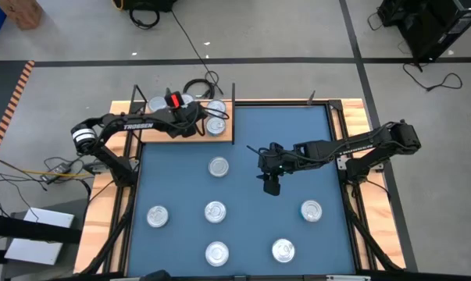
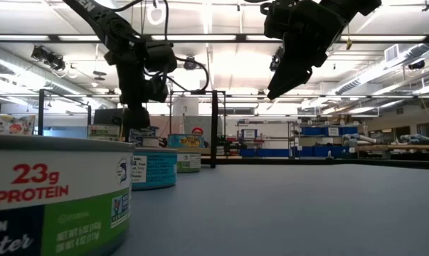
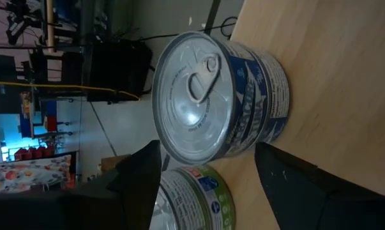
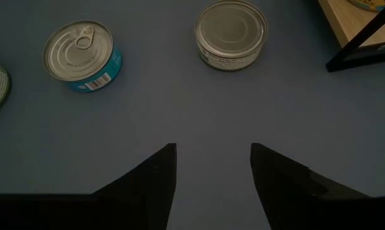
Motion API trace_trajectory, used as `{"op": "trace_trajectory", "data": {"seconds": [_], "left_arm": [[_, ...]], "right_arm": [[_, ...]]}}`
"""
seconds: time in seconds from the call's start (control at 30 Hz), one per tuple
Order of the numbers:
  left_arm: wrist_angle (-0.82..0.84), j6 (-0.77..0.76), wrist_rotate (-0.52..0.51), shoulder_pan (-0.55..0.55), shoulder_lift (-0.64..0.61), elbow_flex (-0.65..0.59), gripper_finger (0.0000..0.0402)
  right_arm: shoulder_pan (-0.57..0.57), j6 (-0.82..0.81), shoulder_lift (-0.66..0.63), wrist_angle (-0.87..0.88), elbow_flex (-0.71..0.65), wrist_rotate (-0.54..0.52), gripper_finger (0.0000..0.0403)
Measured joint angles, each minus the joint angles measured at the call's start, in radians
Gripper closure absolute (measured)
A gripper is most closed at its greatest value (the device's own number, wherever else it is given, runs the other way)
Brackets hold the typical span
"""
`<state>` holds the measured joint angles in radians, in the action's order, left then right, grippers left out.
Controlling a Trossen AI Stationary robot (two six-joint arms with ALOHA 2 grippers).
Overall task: Stack canned seafood by type on shelf
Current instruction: Stack the blue tuna can on top of the blue tuna can on the shelf
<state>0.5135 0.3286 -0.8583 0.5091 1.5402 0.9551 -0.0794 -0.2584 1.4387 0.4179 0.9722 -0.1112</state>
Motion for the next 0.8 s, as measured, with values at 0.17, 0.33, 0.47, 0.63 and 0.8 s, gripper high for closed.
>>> {"op": "trace_trajectory", "data": {"seconds": [0.17, 0.33, 0.47, 0.63, 0.8], "left_arm": [[0.074, -0.050, 0.004, -0.014, 0.000, 0.032, 0.0150], [0.161, -0.093, 0.090, -0.045, 0.000, 0.094, 0.0175], [0.210, -0.126, 0.097, -0.055, -0.001, 0.139, 0.0222], [0.252, -0.127, 0.142, -0.054, -0.007, 0.185, 0.0328], [0.223, -0.106, 0.278, -0.023, -0.064, 0.216, 0.0393]], "right_arm": [[0.000, 0.001, 0.000, 0.002, 0.000, 0.000, 0.0196], [0.000, 0.005, 0.000, 0.002, 0.000, 0.006, 0.0196], [-0.001, 0.005, 0.000, 0.002, 0.000, 0.015, 0.0196], [-0.001, 0.008, 0.000, 0.002, 0.000, 0.071, 0.0196], [-0.001, 0.008, 0.000, 0.003, 0.000, 0.079, 0.0200]]}}
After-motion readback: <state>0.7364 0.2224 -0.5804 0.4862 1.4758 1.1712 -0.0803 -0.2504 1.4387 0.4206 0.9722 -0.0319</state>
